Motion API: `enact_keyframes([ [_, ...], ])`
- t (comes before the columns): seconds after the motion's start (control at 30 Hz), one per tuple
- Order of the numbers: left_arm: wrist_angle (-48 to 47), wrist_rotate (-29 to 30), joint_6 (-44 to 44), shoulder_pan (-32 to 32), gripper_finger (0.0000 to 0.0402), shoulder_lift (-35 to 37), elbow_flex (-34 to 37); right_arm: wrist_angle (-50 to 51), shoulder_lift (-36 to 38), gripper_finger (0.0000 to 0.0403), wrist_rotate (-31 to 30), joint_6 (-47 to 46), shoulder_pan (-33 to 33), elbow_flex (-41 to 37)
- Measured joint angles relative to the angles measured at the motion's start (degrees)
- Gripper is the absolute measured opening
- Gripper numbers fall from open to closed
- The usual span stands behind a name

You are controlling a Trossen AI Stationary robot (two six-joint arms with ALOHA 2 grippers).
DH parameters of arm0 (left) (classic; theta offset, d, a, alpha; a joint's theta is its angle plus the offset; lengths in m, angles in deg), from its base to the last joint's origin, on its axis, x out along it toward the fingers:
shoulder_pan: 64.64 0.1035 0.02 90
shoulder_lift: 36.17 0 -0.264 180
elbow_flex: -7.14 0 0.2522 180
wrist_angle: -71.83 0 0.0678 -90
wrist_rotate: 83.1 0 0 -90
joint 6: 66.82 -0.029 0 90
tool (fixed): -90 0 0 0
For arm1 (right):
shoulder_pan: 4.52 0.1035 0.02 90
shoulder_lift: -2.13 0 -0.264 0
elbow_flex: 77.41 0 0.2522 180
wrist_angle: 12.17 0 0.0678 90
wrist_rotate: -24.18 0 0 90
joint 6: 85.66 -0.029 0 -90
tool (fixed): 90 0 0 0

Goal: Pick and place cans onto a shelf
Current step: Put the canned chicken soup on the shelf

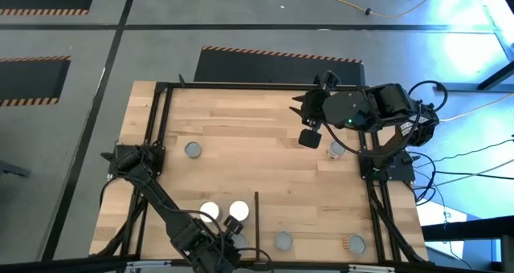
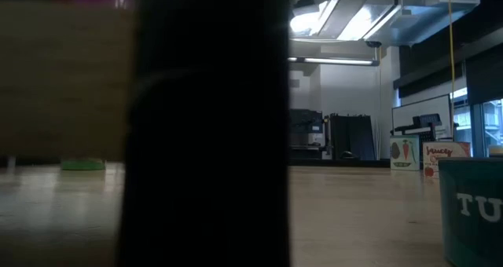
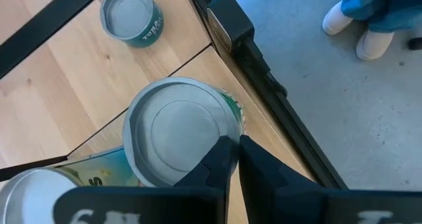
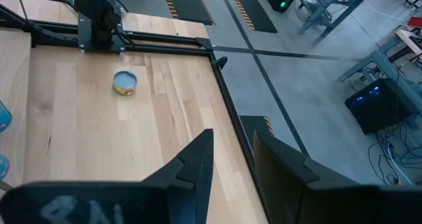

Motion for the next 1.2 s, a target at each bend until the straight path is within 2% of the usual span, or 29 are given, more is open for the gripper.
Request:
enact_keyframes([
  [0.5,0.05,-0.23,7.26,0.17,0.002,0.0,0.0,0.0,0.0,0.011,0.02,-0.04,0.0,0.0],
  [0.9,0.03,-1.09,7.09,0.15,0.0006,0.0,0.0,0.0,0.0,0.011,0.02,-0.12,0.0,0.0],
  [1.2,0.04,2.16,7.48,0.17,0.0034,0.02,0.0,0.0,0.0,0.011,0.06,-0.15,-0.01,0.0],
])
